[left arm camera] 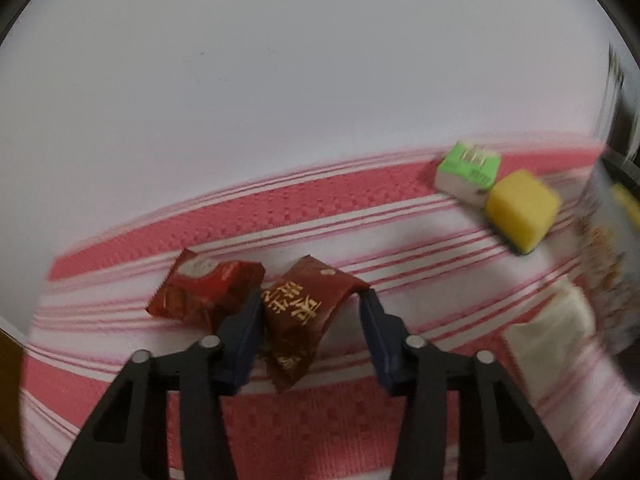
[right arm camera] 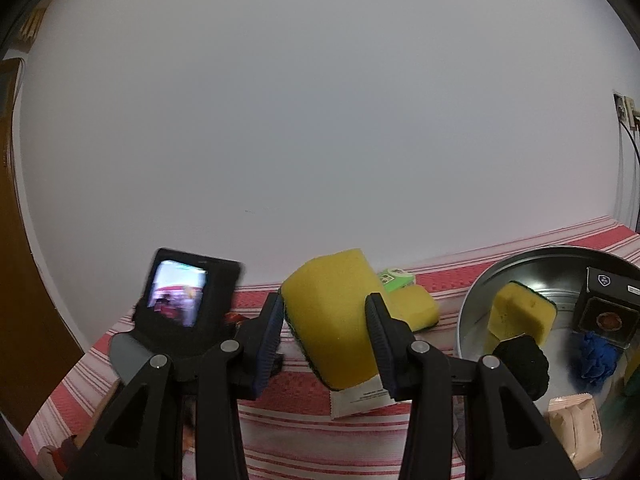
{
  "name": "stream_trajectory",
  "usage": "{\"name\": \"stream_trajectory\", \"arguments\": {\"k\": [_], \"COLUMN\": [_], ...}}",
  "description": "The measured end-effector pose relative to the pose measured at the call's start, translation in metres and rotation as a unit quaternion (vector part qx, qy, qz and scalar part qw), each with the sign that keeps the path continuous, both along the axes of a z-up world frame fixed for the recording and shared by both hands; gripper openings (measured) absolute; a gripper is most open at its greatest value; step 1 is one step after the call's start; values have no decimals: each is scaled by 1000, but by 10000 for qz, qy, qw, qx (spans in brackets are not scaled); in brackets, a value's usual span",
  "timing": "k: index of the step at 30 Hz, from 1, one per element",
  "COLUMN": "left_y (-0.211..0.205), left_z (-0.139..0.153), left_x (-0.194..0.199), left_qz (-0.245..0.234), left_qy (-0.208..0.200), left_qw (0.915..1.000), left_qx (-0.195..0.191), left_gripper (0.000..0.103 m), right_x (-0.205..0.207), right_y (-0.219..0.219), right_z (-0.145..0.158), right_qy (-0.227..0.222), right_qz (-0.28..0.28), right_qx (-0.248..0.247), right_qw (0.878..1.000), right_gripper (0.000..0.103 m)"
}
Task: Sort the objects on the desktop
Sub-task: 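Grasp yellow sponge with right tool while left tool grasps red candy wrapper, then carry the yellow sponge and red wrapper over the silver tin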
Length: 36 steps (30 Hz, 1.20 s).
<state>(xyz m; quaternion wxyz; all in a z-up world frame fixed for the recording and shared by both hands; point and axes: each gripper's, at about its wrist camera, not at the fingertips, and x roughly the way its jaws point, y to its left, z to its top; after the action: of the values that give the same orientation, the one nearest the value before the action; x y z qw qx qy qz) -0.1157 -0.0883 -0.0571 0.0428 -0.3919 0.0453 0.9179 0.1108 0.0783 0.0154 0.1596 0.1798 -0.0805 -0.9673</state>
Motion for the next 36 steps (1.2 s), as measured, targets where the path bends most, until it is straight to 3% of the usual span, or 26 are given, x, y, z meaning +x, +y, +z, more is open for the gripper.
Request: {"name": "stream_trajectory", "arguments": {"k": [2, 5, 10, 16, 23, 33, 36], "left_y": [-10, -21, -23, 10, 34, 29, 27], "left_z": [9, 27, 39, 41, 41, 48, 51], "left_x": [12, 31, 49, 71, 85, 89, 98], "left_qz": [-56, -129, -41, 8, 452, 695, 679], "left_qy": [265, 758, 1083, 1446, 1549, 1609, 1654], "left_qw": [9987, 9945, 9854, 9872, 9864, 9837, 9828], "left_qx": [423, 712, 1312, 679, 317, 394, 462], "left_gripper": [46, 46, 47, 47, 47, 47, 47], "right_x": [0, -1, -3, 3, -2, 7, 36], "right_y": [0, 1, 2, -11, -15, -11, -20], "right_z": [1, 3, 6, 8, 4, 1, 21], "right_qy": [21, 66, 200, 541, 618, 729, 809], "right_qz": [-27, -61, -132, -262, -332, -461, -533], "right_qx": [-22, -87, -153, 30, 150, 275, 290], "right_qw": [10000, 9999, 9996, 9982, 9974, 9959, 9949], "right_gripper": [45, 45, 46, 46, 46, 46, 46]}}
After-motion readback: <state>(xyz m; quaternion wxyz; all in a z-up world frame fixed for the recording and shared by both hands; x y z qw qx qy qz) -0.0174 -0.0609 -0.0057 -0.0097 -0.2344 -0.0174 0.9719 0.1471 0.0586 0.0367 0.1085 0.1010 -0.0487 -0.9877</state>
